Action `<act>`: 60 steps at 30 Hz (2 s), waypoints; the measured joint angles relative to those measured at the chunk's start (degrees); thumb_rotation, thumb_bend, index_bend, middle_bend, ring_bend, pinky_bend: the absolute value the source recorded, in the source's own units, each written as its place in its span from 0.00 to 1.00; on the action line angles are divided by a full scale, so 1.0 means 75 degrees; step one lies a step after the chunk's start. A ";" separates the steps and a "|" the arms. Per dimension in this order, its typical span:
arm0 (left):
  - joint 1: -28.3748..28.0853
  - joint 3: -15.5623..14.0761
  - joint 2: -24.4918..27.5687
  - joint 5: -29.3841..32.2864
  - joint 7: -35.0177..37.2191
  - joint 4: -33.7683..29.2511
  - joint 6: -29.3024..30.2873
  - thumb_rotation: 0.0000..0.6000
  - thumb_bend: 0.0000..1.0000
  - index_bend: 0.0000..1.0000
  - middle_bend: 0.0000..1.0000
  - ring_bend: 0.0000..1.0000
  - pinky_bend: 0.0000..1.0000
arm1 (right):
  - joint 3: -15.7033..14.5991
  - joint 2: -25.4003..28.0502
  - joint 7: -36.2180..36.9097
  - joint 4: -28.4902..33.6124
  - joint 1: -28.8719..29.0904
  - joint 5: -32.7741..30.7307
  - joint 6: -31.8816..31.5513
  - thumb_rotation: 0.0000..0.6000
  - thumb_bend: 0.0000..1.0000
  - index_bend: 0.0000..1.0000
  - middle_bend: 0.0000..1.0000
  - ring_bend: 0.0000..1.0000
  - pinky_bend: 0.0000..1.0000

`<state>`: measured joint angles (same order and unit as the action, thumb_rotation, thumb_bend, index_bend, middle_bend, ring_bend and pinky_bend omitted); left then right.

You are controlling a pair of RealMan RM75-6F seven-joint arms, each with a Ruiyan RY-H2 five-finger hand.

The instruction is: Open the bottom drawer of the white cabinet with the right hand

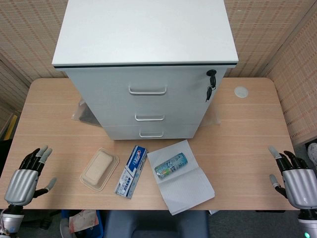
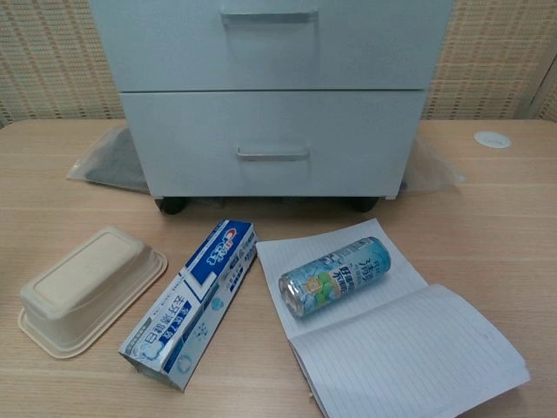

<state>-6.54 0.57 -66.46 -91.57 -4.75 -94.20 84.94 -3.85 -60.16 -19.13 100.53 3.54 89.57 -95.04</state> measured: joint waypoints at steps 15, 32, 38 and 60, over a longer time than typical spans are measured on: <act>-0.0006 -0.0002 -0.0017 -0.0022 0.0013 0.0021 0.0087 1.00 0.29 0.01 0.00 0.03 0.11 | 0.0286 -0.0179 -0.0190 0.0477 0.0563 0.0540 0.1091 1.00 0.29 0.10 0.54 0.47 0.48; 0.0184 -0.0119 0.0126 -0.0095 0.0177 0.0090 0.0349 1.00 0.29 0.01 0.00 0.03 0.11 | 0.1658 -0.1215 -0.3033 0.1807 0.2930 -0.2292 0.4155 1.00 0.29 0.10 0.93 0.92 0.82; 0.0235 -0.0136 0.0161 -0.0095 0.0205 0.0103 0.0405 1.00 0.29 0.01 0.00 0.03 0.11 | 0.2007 -0.1792 -0.3914 0.1920 0.3964 -0.3570 0.4747 1.00 0.29 0.11 0.94 0.93 0.83; 0.0289 -0.0170 0.0099 -0.0030 0.0271 0.0255 0.0350 1.00 0.29 0.01 0.00 0.03 0.11 | 0.2070 -0.3332 -0.5117 0.0864 0.6086 -0.6108 0.4613 1.00 0.29 0.11 0.94 0.93 0.83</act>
<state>-4.37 -0.70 -65.71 -91.79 -2.72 -92.29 87.56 11.68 -85.15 -57.50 107.01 49.19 43.76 -60.45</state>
